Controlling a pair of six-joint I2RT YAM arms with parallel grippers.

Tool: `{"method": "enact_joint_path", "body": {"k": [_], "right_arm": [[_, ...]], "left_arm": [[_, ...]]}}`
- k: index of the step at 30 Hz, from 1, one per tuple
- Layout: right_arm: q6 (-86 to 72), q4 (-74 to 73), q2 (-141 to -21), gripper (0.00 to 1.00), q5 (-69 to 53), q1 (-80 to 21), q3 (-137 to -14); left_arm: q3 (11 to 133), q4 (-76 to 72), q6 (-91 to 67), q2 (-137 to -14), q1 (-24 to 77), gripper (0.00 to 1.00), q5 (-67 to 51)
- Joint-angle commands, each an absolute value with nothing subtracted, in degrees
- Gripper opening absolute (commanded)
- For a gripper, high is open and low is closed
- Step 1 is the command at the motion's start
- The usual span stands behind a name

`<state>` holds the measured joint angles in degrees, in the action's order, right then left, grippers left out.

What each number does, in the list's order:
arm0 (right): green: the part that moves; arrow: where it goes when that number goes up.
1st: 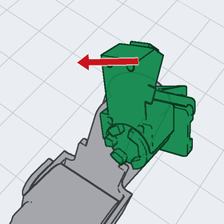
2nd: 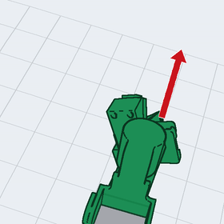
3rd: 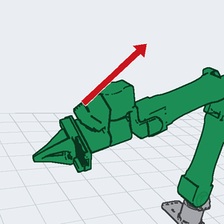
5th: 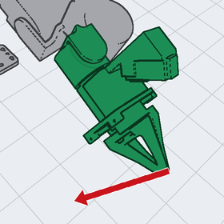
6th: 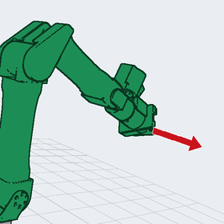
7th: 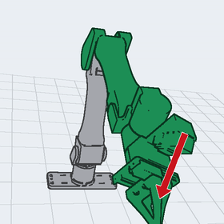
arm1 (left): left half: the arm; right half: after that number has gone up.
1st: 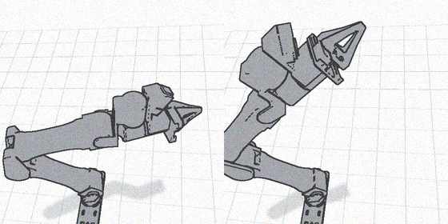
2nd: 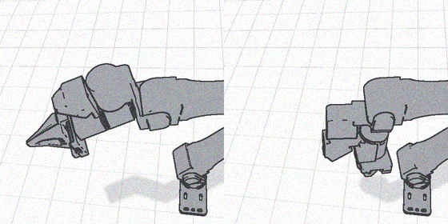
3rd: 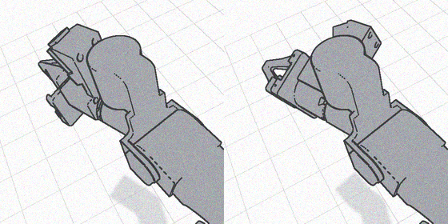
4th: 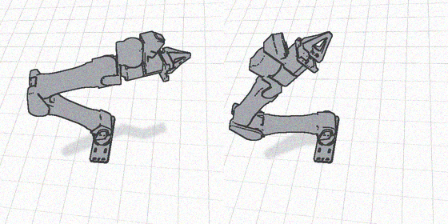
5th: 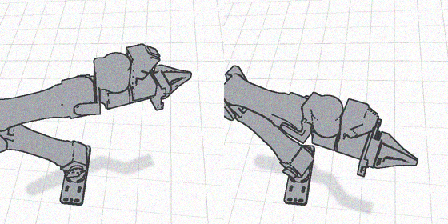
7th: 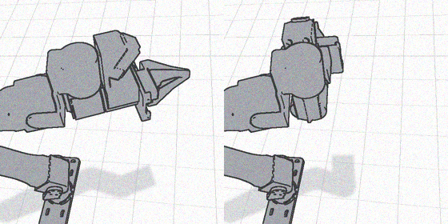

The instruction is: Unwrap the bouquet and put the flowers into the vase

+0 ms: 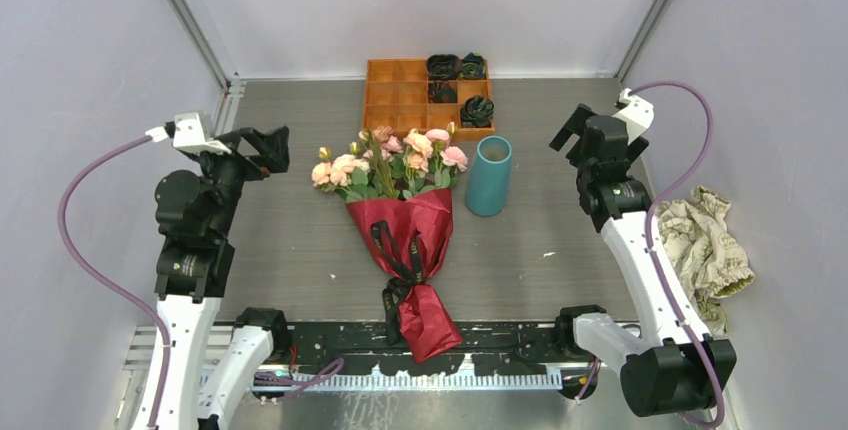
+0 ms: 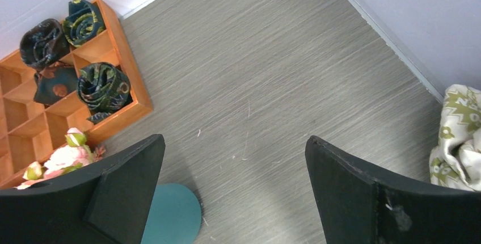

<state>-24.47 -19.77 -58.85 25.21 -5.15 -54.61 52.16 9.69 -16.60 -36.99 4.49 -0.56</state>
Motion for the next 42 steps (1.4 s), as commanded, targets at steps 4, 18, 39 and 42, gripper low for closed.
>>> {"method": "enact_joint_path", "body": {"k": [4,18,39,42], "right_arm": [[-28.4,-27.66,-56.19,0.99,21.83,-5.33,-68.58],[-36.66,-10.24,-42.82,0.99,-4.38,-5.36,-69.55],[-18.24,-53.87,-80.18,1.0,33.94,-50.3,-114.94],[-16.93,-54.67,-83.77,0.99,37.96,-54.58,-117.58]], "left_arm": [[72.51,17.17,-38.48,-41.01,4.66,1.0,1.71],[77.7,6.15,-45.88,-33.26,4.61,0.92,-8.36],[116.8,61.04,-26.09,-73.13,16.62,0.57,20.53],[133.32,68.08,-18.85,-84.99,27.42,0.57,36.68]]}}
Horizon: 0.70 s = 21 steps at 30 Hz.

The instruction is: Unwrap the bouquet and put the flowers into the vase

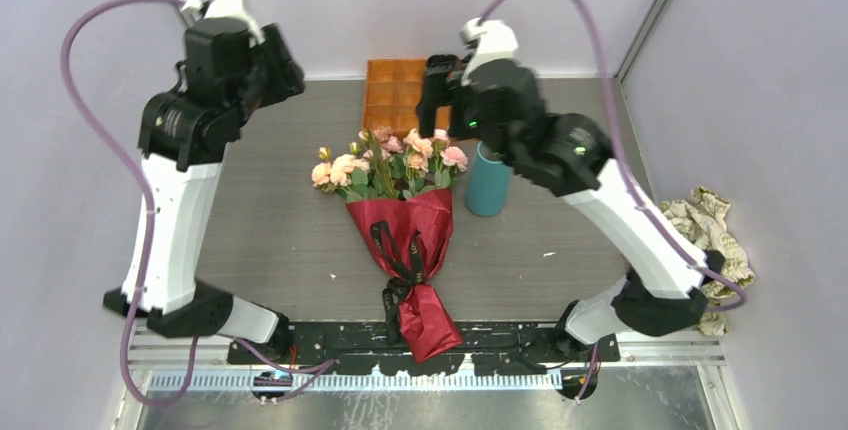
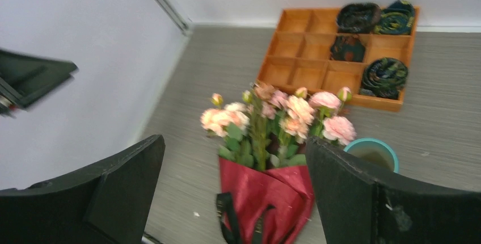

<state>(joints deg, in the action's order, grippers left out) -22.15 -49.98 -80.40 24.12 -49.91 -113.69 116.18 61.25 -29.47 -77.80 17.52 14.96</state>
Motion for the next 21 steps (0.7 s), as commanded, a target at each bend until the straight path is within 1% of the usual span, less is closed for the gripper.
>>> {"method": "enact_joint_path", "body": {"k": [1,2,3,4,5,6,8,10,13,17,21], "right_arm": [[-17.15,-54.82,-84.27,1.0,38.01,-55.26,-117.75],[-17.36,-54.99,-84.57,1.0,37.91,-55.9,-117.73],[-17.69,-55.26,-84.77,0.99,37.88,-56.48,-117.15],[-18.06,-55.57,-84.81,1.0,37.84,-57.23,-116.39],[-18.61,-55.77,-84.58,1.0,37.95,-58.1,-115.28],[-19.35,-55.76,-83.97,0.99,37.97,-59.22,-113.53],[-21.76,-55.41,-82.16,0.98,37.41,-60.92,-108.95],[-24.42,-54.59,-79.67,0.96,36.67,-62.48,-103.22],[-29.24,-53.19,-77.2,0.92,34.95,-63.62,-93.4],[-35.64,-49.1,-75.25,0.87,32.15,-64.47,-79.88],[-41.99,-43.14,-74.12,0.83,28.47,-64.66,-68.28]], "left_arm": [[137.56,69.93,-16.14,-88.03,29.6,0.57,37.5],[141.8,71.68,-14.6,-90.95,30.54,0.58,32.94],[144.14,73.0,-14.21,-92.6,30.35,0.58,23.74],[143.7,72.31,-14.56,-92.89,30.25,0.58,13.35],[139.98,69.49,-16.01,-91.78,30.28,0.58,4.85],[134.71,65.07,-19.4,-89.57,30.56,0.58,-1.27],[121.74,56.46,-22.9,-83.97,31.26,0.58,-0.6],[109.72,51.6,-24.15,-78.58,31.47,0.58,3.77],[92.8,45.91,-25.71,-71.96,31.99,0.57,3.48],[74.21,39.07,-28.44,-65.5,35.9,0.55,4.12],[59.63,30.95,-32.26,-61.3,41.05,0.54,5.36]]}}
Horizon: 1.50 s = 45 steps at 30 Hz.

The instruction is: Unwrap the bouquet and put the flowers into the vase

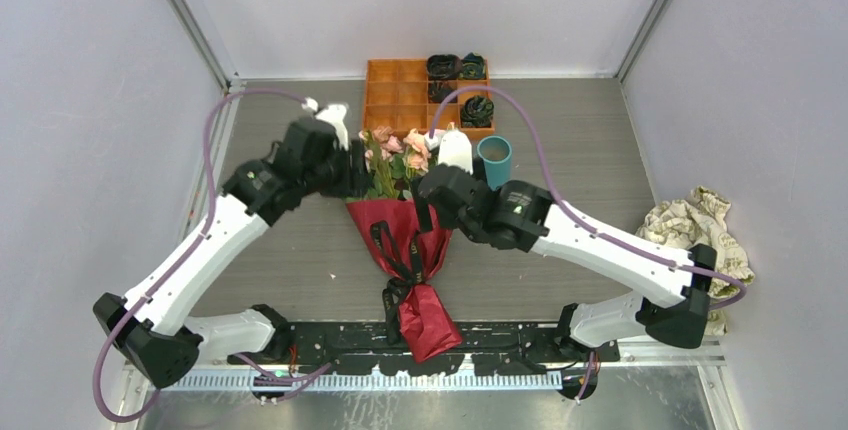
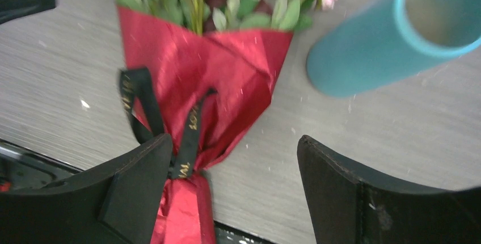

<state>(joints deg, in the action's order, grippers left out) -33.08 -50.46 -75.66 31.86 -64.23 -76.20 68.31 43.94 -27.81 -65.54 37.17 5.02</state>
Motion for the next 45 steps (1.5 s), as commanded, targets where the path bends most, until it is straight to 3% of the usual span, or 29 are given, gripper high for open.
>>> {"method": "enact_joint_path", "body": {"k": [1,4,10,15,23,26,32,45], "right_arm": [[-43.22,-41.37,-73.97,0.82,27.58,-64.75,-66.01],[-45.19,-36.6,-74.46,0.81,26.5,-64.73,-60.4],[-44.13,-35.37,-78.9,0.76,31.55,-64.76,-61.03],[-43.57,-34.81,-82.69,0.61,33.89,-64.64,-62.38],[-44.27,-35.66,-85.03,0.46,36.15,-64.47,-62.61],[-44.74,-38.4,-84.82,0.48,37.88,-64.82,-64.12],[-41.66,-40.74,-80.9,0.62,39.27,-67.92,-69.83],[-41.13,-33.3,-93.07,0.6,32.01,-67.91,-69.03]], "left_arm": [[57.13,29.09,-33.34,-60.78,42.34,0.54,5.36],[52.4,24.69,-34.81,-60.93,44.86,0.53,6.38],[50.87,24.59,-34.99,-61.48,47.23,0.51,10.48],[49.59,25.79,-35.57,-58.1,47.54,0.51,11.61],[47.64,27.62,-36.29,-54.06,47.59,0.51,12.22],[47.59,27.1,-36.39,-54.19,47.81,0.51,11.53],[46.47,28.02,-37.27,-53.02,47.88,0.5,17.03],[46.03,36.62,-40.6,-46.84,47.82,0.51,26.98]]}}
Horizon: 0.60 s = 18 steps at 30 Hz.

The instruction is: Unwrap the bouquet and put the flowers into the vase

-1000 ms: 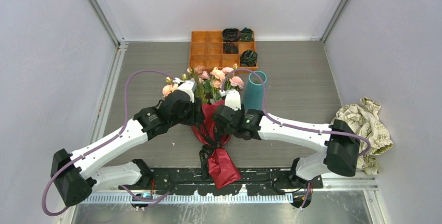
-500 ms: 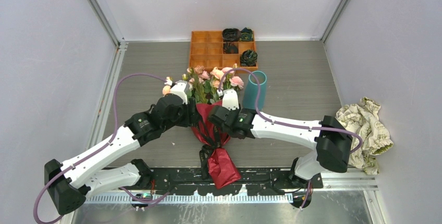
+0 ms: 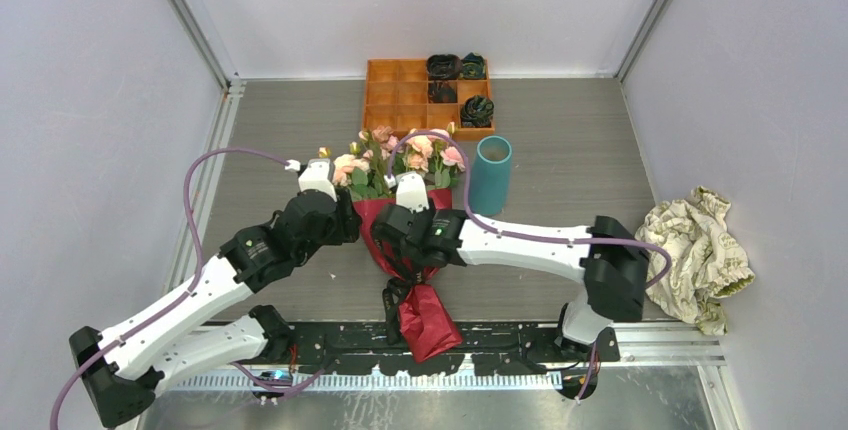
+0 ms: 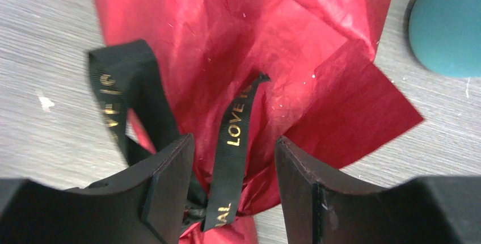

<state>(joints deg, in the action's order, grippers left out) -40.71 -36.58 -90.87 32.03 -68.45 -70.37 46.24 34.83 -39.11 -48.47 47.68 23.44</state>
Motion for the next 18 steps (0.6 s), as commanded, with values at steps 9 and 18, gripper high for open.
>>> {"method": "enact_joint_path", "body": {"k": [9,18], "right_arm": [[-42.09,-29.15,-95.67,0.57,29.43,-65.32,-64.7],[-41.32,-23.55,-97.45,0.35,23.98,-65.17,-63.4]], "left_arm": [[45.7,36.67,-40.78,-46.42,47.91,0.51,26.84],[44.13,34.38,-40.44,-48.76,47.86,0.51,26.38]]}}
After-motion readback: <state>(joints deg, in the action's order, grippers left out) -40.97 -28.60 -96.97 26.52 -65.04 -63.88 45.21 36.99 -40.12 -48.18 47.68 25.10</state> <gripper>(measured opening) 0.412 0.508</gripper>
